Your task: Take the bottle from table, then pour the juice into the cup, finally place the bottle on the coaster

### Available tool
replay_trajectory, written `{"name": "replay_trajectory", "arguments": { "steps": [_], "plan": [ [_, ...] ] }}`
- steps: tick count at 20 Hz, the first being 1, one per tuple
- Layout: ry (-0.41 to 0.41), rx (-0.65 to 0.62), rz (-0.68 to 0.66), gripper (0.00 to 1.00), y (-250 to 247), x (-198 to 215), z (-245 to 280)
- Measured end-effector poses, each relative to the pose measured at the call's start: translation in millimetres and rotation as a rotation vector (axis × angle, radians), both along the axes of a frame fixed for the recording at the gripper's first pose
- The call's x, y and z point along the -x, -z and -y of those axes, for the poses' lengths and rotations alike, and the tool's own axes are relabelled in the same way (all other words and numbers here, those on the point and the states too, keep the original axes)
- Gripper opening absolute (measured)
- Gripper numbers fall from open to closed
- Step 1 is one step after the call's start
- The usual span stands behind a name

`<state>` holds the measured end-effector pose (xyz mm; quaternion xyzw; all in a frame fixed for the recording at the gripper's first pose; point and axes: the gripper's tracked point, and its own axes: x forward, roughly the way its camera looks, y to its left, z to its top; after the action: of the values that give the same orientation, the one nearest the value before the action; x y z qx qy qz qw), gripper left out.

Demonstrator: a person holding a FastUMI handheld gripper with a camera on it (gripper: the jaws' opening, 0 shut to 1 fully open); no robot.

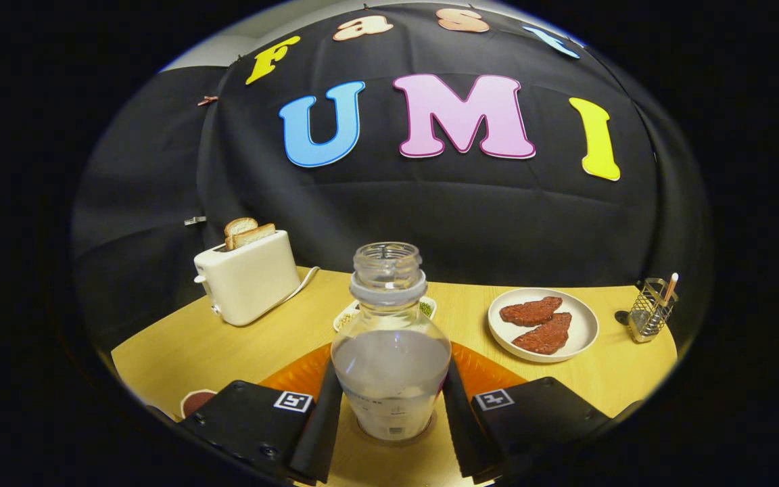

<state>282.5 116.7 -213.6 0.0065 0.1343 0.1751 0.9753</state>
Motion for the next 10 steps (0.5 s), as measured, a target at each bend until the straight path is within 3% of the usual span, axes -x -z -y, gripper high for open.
{"name": "replay_trajectory", "arguments": {
  "steps": [10],
  "plan": [
    [-0.019,0.044,0.055,0.75,23,-8,-7]
  ]
}}
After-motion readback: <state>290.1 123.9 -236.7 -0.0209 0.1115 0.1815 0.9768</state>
